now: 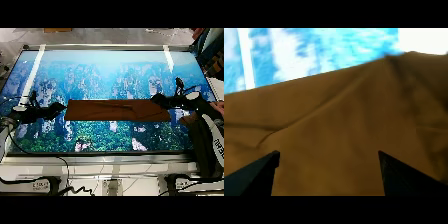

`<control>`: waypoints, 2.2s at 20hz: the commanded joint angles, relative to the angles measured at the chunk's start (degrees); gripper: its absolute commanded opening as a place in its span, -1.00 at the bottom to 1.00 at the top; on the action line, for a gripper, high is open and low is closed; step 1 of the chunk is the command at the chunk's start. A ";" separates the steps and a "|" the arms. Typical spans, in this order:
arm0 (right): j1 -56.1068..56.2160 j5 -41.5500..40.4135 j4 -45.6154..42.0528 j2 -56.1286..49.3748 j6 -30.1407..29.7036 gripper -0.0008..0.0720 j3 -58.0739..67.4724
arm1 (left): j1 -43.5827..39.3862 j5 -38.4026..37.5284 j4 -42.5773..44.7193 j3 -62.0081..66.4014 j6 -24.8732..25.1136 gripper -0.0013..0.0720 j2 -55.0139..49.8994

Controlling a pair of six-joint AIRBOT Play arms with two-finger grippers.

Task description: Fold the clothes and pants, and hang the long-sleeved shirts on hangers.

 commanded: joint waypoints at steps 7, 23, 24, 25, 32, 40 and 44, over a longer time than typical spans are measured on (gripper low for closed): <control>15.26 -8.17 -2.38 -0.11 -1.60 -0.41 5.20 | -9.84 -3.96 2.29 9.57 2.51 0.42 -9.09; 41.16 -17.73 0.52 -11.78 4.59 -0.94 7.50 | 1.68 -30.45 6.99 21.62 2.45 -0.94 17.90; 43.28 -17.16 0.55 -13.66 5.07 -0.94 9.64 | 1.66 -30.49 6.95 21.59 2.45 -0.94 20.09; 45.27 -16.94 0.52 -15.50 5.49 -0.94 12.20 | 1.55 -30.47 6.60 21.59 2.45 -0.94 21.90; 53.57 -20.70 0.48 -26.51 9.62 -0.94 32.09 | 1.33 -30.42 2.23 21.55 2.25 -0.94 25.79; 46.62 -4.63 -13.84 -26.45 9.64 -0.94 34.86 | -9.14 -29.40 2.23 21.35 2.27 -0.93 19.37; 34.34 8.50 -23.45 -21.75 10.34 -0.94 34.80 | -22.40 -18.03 -0.52 21.35 2.25 -0.94 12.39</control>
